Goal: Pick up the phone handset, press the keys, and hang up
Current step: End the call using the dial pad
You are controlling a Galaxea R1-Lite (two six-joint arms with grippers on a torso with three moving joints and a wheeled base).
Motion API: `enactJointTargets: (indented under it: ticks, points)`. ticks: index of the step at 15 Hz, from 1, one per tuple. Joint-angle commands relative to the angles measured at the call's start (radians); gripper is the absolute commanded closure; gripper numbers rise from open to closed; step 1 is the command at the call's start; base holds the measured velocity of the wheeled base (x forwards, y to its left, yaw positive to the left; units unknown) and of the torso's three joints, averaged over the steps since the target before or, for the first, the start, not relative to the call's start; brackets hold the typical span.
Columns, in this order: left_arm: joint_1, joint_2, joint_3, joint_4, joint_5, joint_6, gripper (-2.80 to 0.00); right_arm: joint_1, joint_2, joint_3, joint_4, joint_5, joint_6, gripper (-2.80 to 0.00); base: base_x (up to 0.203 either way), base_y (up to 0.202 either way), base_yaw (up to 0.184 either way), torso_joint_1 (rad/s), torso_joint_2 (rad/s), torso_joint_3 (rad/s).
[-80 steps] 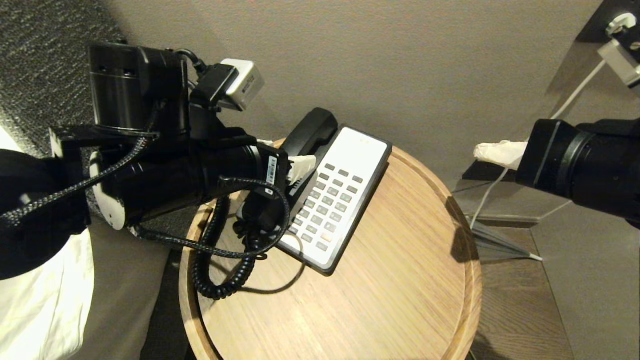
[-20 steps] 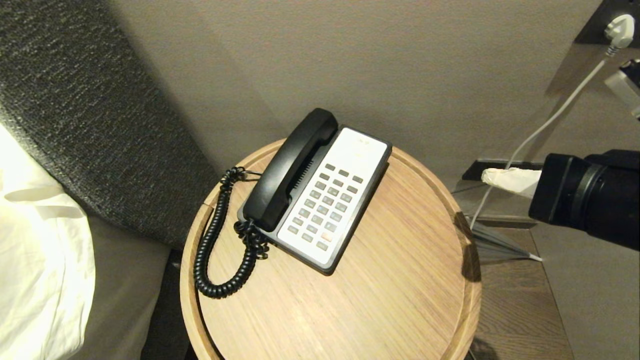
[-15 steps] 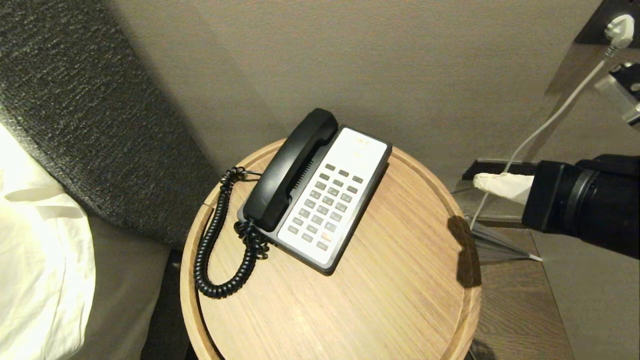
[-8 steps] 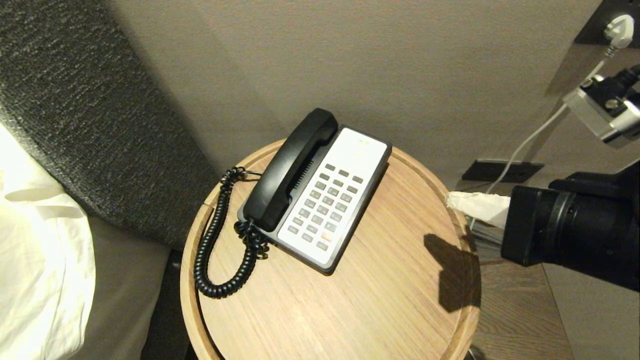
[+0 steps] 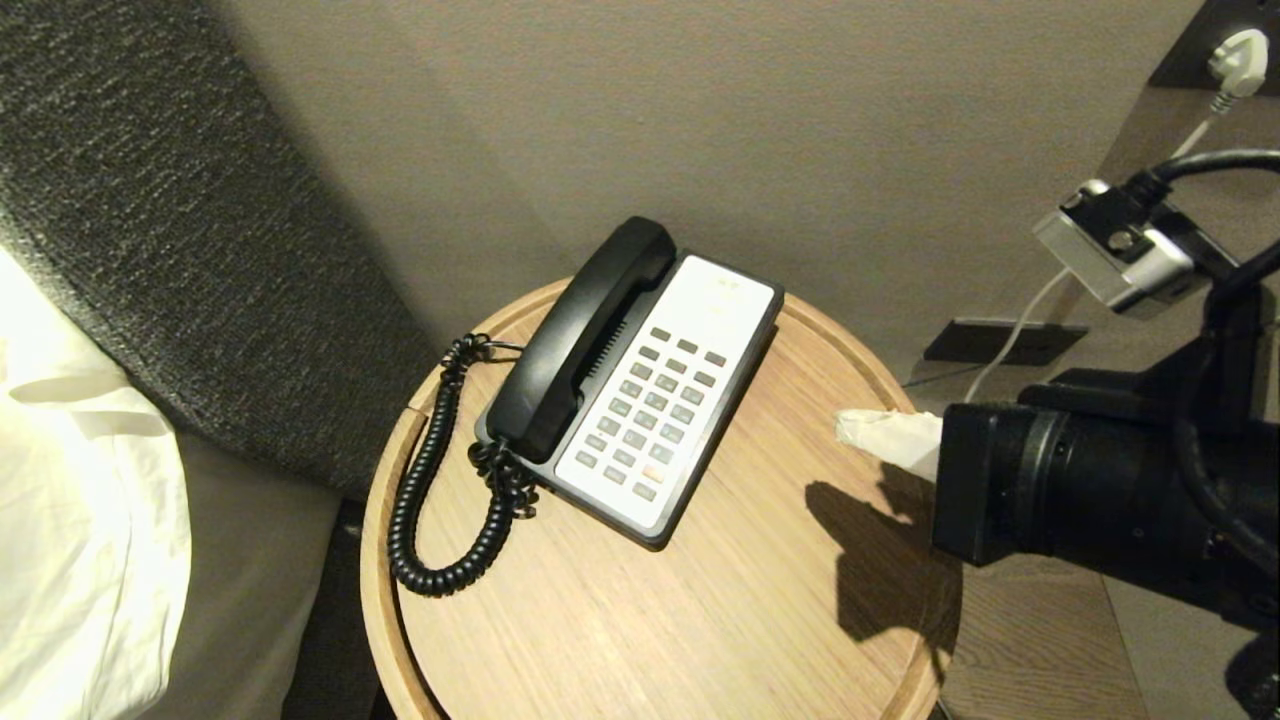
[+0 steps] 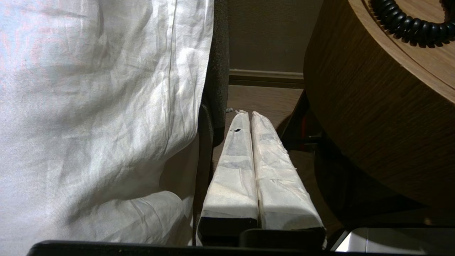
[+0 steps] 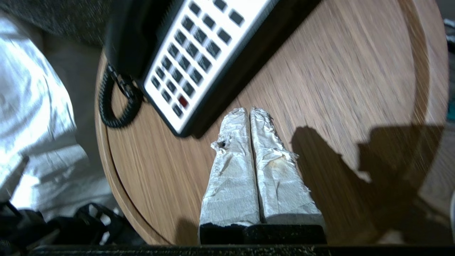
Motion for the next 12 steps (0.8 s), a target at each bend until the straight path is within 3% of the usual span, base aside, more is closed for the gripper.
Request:
enactJointTargets:
  ticks: [1, 7, 12]
  points:
    - [0.000, 0.001, 0.025, -0.001, 0.000, 0.000, 0.00, 0.001, 0.081, -0.062, -0.005, -0.003, 0.002, 0.00, 0.000, 0.000, 0.000, 0.000, 0.00, 0.000]
    - [0.000, 0.002, 0.025, -0.001, 0.000, 0.000, 0.00, 0.081, 0.178, -0.122, -0.005, -0.006, 0.002, 0.00, 0.000, 0.000, 0.000, 0.000, 0.00, 0.000]
    - [0.000, 0.001, 0.025, -0.001, 0.000, 0.000, 0.00, 0.082, 0.221, -0.130, -0.006, -0.004, 0.001, 0.00, 0.000, 0.000, 0.000, 0.000, 0.00, 0.000]
